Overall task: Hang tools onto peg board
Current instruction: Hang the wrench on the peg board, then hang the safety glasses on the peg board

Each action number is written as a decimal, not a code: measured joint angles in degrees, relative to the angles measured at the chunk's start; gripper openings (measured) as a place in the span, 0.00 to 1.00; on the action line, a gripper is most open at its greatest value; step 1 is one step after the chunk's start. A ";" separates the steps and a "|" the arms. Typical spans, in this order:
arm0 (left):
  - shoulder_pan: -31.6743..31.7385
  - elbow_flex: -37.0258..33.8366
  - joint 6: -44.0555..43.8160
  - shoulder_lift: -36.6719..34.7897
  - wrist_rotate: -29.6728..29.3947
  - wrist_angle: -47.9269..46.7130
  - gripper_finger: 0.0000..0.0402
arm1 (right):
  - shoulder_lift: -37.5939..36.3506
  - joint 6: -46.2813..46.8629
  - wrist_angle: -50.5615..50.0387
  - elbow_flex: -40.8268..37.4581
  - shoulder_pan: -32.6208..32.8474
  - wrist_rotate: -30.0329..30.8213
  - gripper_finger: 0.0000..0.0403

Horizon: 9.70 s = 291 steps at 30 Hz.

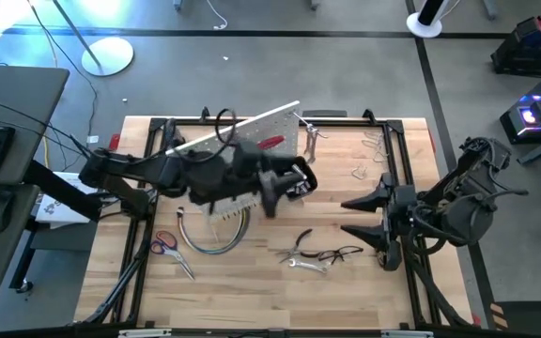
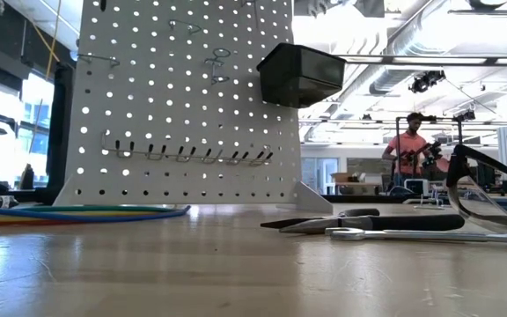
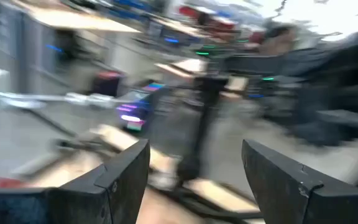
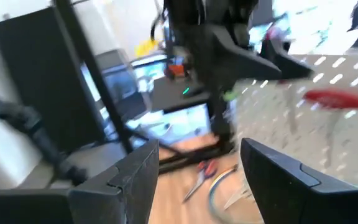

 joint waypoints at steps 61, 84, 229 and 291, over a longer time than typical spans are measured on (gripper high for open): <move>-28.91 -7.37 -41.63 0.78 -8.83 -8.75 0.62 | 25.17 20.14 -7.19 -34.45 -13.69 -51.60 0.49; -28.38 -7.39 -40.60 1.29 -7.76 -9.10 0.62 | 26.09 18.25 -4.01 -34.97 -16.47 -52.24 0.40; -38.84 -7.30 -24.43 -12.74 -25.98 -11.71 0.62 | 16.12 20.19 -29.33 -31.11 -13.73 -35.77 0.06; -27.19 -7.32 -25.01 9.67 -32.75 -4.97 0.67 | 16.08 12.78 16.84 -6.60 -16.99 -0.87 0.06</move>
